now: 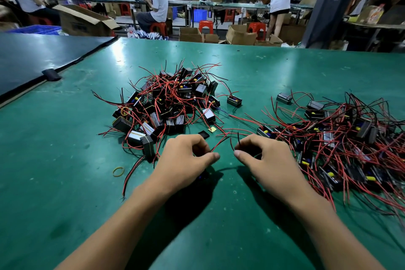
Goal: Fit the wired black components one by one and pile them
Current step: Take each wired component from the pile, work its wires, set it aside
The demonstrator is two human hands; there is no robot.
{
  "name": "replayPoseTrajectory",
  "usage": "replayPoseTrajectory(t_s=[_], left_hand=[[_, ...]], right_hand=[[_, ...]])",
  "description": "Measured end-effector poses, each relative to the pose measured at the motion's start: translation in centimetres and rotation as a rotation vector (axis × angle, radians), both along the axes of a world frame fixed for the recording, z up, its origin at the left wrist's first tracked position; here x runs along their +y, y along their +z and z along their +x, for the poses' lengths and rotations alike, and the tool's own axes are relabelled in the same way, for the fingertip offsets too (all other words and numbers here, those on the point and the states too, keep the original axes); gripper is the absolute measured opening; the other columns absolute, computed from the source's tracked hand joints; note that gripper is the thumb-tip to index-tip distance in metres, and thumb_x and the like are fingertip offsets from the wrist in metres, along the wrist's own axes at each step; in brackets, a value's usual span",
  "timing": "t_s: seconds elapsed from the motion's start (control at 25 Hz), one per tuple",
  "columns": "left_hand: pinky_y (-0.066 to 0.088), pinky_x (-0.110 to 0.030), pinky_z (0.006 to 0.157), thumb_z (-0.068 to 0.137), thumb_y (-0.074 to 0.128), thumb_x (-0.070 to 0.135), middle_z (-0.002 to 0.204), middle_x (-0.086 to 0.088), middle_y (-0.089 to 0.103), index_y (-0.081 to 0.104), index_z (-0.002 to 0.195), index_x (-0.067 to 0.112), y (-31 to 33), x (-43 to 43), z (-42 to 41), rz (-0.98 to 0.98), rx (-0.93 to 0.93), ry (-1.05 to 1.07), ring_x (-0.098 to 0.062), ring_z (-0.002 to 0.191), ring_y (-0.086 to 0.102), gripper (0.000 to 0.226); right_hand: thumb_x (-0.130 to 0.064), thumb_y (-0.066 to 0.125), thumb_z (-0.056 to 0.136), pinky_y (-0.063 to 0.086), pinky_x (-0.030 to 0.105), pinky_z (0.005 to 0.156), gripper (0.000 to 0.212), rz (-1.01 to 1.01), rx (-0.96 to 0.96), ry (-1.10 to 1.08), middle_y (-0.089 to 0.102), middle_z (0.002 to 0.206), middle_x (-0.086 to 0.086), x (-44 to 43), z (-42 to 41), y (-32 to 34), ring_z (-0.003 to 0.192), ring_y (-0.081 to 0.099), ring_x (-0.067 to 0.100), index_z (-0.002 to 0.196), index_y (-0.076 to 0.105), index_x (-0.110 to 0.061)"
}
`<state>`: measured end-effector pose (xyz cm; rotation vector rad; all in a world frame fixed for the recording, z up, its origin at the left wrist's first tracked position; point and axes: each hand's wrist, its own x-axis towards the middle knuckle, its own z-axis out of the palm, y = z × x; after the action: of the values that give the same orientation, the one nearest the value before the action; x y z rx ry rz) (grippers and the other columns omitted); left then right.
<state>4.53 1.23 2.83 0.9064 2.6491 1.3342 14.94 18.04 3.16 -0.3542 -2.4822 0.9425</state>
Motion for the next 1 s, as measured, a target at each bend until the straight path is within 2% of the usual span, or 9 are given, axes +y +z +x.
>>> replayPoseTrajectory(t_s=[0.08,0.2,0.28,0.36,0.56,0.68,0.84,0.92,1.0], left_hand=[[0.04,-0.012,0.049,0.082,0.075,0.036,0.057,0.005,0.065,0.068,0.07,0.019,0.3,-0.1,0.0,0.082,-0.093,-0.026,0.001,0.047,0.051,0.022],[0.051,-0.025,0.059,0.085,0.074,0.026,0.071,-0.004,0.072,0.07,0.078,0.017,0.7,-0.2,0.0,0.179,-0.251,-0.059,-0.009,0.058,0.061,0.012],[0.054,-0.026,0.064,0.083,0.076,0.016,0.075,-0.007,0.073,0.07,0.082,0.013,0.9,-0.2,-0.1,0.236,-0.332,-0.065,-0.013,0.064,0.065,0.007],[0.052,-0.023,0.061,0.083,0.075,0.009,0.075,-0.008,0.073,0.07,0.085,0.01,1.1,-0.3,-0.1,0.295,-0.417,-0.075,-0.012,0.064,0.066,0.006],[0.051,-0.02,0.059,0.083,0.076,0.012,0.074,-0.006,0.073,0.075,0.086,0.013,1.5,-0.5,0.0,0.339,-0.458,-0.097,-0.009,0.061,0.063,0.003],[0.047,-0.018,0.056,0.086,0.073,0.022,0.069,0.001,0.07,0.074,0.085,0.01,1.6,-0.5,0.0,0.346,-0.523,-0.101,-0.008,0.061,0.059,0.012],[0.045,-0.02,0.057,0.082,0.076,0.018,0.068,0.002,0.068,0.073,0.081,0.011,1.6,-0.6,-0.2,0.4,-0.632,-0.115,-0.011,0.064,0.06,0.008],[0.046,-0.02,0.056,0.078,0.079,0.016,0.069,-0.001,0.069,0.074,0.081,0.009,1.6,-0.7,-0.2,0.406,-0.61,-0.15,-0.013,0.062,0.062,0.009],[0.047,-0.017,0.054,0.077,0.081,0.015,0.067,-0.003,0.07,0.075,0.082,0.006,1.6,-0.6,0.0,0.361,-0.539,-0.186,-0.012,0.058,0.062,0.012]], right_hand=[[-0.02,0.075,0.087,0.043,0.007,0.067,0.004,-0.074,0.008,-0.047,0.071,0.077,-0.012,-0.3,-0.2,-0.4,0.075,0.062,0.0,0.088,0.073,-0.023],[-0.022,0.073,0.088,0.045,0.009,0.067,0.004,-0.218,0.019,-0.047,0.072,0.077,-0.015,-0.6,-0.2,-0.5,0.069,0.063,-0.003,0.09,0.072,-0.026],[-0.024,0.072,0.09,0.05,0.016,0.074,0.003,-0.329,0.017,-0.006,0.074,0.083,-0.013,-1.0,-0.3,-0.4,0.077,0.067,0.001,0.092,0.073,-0.026],[-0.023,0.07,0.092,0.053,0.022,0.077,0.003,-0.425,0.015,0.023,0.075,0.085,-0.008,-1.3,-0.3,-0.3,0.081,0.07,0.008,0.093,0.073,-0.023],[-0.019,0.062,0.098,0.048,0.013,0.064,0.007,-0.534,0.062,0.036,0.065,0.072,-0.004,-1.6,-0.4,0.3,0.063,0.063,0.008,0.095,0.068,-0.016],[-0.04,0.066,0.091,0.04,0.014,0.055,0.023,-0.559,0.078,0.043,0.053,0.063,-0.009,-1.8,-0.3,0.5,0.057,0.048,0.007,0.088,0.069,-0.017],[-0.073,0.056,0.078,0.03,0.01,0.049,0.056,-0.545,0.134,0.084,0.042,0.053,-0.016,-2.1,-0.1,0.7,0.049,0.034,0.0,0.082,0.07,-0.019],[-0.089,0.056,0.067,0.03,0.015,0.052,0.071,-0.555,0.168,0.106,0.041,0.056,-0.016,-2.3,-0.1,0.7,0.054,0.034,0.004,0.084,0.07,-0.021],[-0.09,0.062,0.058,0.033,0.025,0.059,0.074,-0.542,0.176,0.104,0.046,0.067,-0.007,-2.4,-0.1,0.5,0.063,0.039,0.009,0.087,0.071,-0.023]])
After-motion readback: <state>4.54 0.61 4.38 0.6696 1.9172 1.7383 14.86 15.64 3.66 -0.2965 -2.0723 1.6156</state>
